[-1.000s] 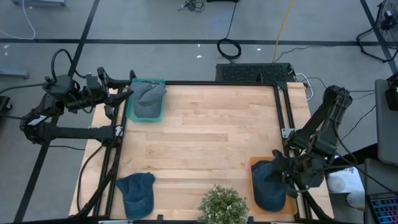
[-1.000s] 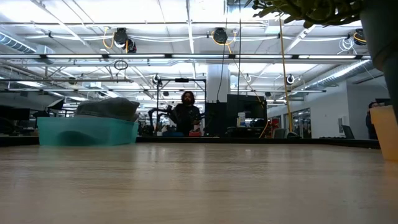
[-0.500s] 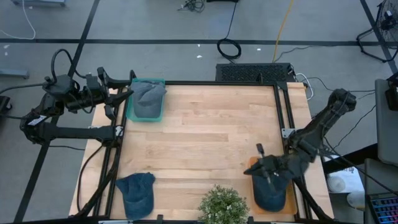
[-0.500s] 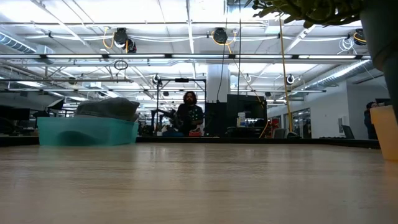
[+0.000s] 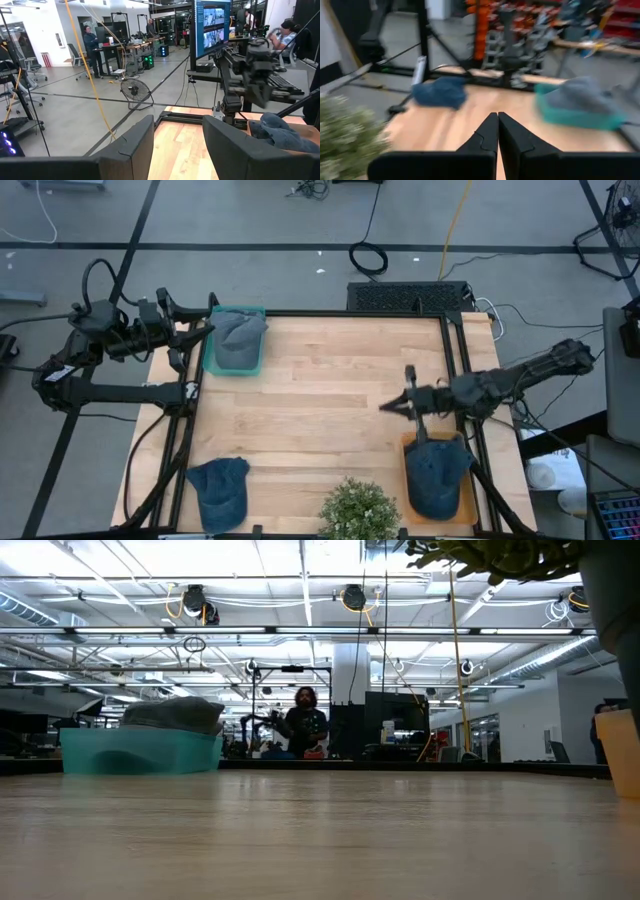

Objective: Pick & Place hat
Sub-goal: Put the blue cap into the orange bin

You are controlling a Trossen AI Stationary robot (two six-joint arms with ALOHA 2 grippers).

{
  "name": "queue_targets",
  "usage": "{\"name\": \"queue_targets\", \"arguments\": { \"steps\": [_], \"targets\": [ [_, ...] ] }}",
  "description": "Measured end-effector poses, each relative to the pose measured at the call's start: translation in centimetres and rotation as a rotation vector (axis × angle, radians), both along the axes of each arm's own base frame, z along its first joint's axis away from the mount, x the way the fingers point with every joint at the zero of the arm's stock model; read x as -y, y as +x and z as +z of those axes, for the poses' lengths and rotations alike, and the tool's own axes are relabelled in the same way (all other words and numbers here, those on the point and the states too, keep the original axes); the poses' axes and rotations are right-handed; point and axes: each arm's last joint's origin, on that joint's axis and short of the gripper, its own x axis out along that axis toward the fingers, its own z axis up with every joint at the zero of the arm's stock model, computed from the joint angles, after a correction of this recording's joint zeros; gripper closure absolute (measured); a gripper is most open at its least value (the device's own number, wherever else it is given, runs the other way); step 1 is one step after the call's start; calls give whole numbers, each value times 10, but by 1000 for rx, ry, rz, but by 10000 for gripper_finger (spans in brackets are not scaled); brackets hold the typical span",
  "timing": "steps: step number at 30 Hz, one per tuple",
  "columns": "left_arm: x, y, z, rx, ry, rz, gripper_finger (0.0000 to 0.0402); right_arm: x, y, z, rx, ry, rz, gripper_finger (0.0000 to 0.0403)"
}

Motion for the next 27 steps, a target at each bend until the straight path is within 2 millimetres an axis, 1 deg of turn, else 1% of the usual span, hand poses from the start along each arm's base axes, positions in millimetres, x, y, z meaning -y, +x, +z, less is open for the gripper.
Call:
{"name": "queue_targets", "arguments": {
  "steps": [5, 9, 12, 16, 20, 27],
  "targets": [
    [0, 0, 0, 0, 0, 0, 224, 28, -9, 11, 69, -62, -128, 403],
    [0, 0, 0, 0, 0, 0, 224, 49, -8, 12, 67, -88, -304, 403],
    [0, 0, 0, 0, 0, 0, 224, 59, -5, 10, 53, -85, -419, 403],
    [0, 0, 0, 0, 0, 0, 224, 64, -2, 7, 33, -89, -441, 403],
    [0, 0, 0, 0, 0, 0, 224, 63, 1, 5, 19, -90, -439, 403],
    [0, 0, 0, 0, 0, 0, 224, 63, 8, -2, -17, -40, -440, 403]
  ]
}}
